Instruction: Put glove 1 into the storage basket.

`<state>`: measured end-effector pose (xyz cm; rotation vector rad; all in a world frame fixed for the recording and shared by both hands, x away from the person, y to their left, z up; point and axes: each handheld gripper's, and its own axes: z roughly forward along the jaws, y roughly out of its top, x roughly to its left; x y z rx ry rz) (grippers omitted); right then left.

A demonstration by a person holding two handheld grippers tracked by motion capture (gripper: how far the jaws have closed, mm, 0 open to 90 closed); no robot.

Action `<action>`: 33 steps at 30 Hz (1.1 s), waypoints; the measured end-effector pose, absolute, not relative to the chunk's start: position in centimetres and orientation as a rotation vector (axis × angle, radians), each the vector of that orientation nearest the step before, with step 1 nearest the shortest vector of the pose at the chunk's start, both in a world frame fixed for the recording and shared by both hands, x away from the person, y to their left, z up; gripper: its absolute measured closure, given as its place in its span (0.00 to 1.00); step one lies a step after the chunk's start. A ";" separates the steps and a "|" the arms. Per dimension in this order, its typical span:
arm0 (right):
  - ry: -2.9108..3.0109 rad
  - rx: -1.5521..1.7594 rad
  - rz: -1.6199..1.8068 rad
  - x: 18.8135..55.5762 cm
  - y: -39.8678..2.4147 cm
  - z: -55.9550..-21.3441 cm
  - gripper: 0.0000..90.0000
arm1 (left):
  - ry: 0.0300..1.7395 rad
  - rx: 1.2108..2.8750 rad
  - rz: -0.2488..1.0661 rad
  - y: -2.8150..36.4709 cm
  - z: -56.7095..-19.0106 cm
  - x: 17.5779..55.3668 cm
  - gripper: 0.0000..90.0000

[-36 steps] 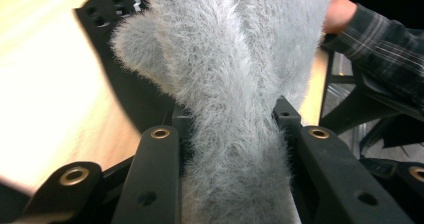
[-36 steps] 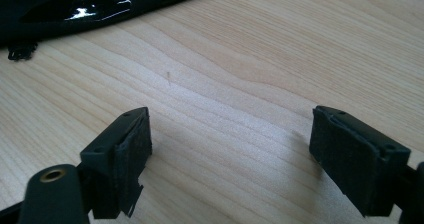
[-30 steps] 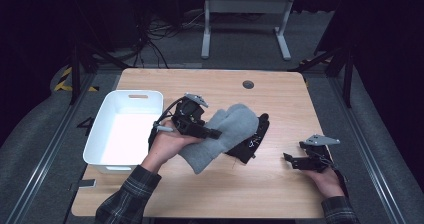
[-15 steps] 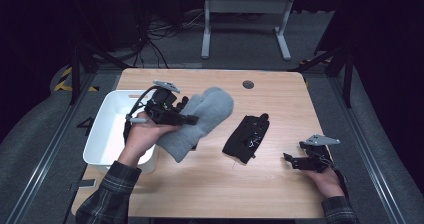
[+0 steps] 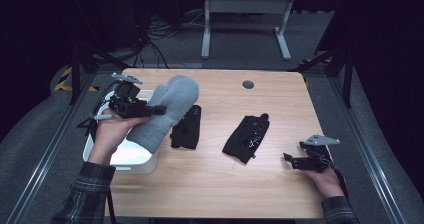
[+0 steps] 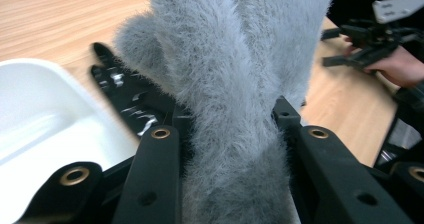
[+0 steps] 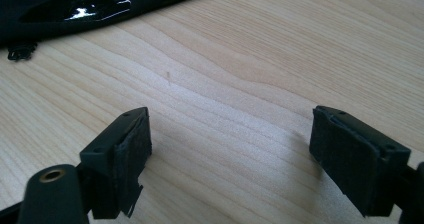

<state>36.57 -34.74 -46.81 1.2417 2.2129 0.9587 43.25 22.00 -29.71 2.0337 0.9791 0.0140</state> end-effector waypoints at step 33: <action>2.211 1.244 0.958 36.6 -34.7 -46.8 0.19 | 1.347 1.932 -0.061 30.2 -38.1 45.1 0.75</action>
